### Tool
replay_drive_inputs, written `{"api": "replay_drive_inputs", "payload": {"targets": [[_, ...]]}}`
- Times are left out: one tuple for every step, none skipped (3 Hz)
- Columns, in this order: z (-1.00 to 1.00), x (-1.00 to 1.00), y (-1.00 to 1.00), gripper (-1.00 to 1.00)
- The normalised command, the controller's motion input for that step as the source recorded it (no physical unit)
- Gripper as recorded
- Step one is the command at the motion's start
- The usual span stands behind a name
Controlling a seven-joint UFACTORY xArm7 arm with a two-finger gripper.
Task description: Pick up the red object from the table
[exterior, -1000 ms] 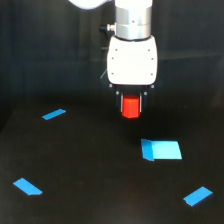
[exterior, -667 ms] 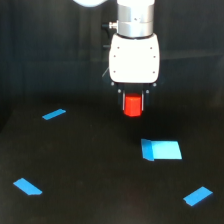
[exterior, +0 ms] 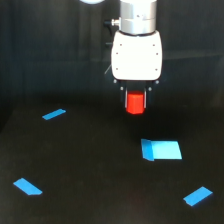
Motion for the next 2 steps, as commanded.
{"api": "replay_drive_inputs", "payload": {"targets": [[0.26,0.06,-0.03,-0.99],[0.21,0.02,-0.05,-1.0]]}}
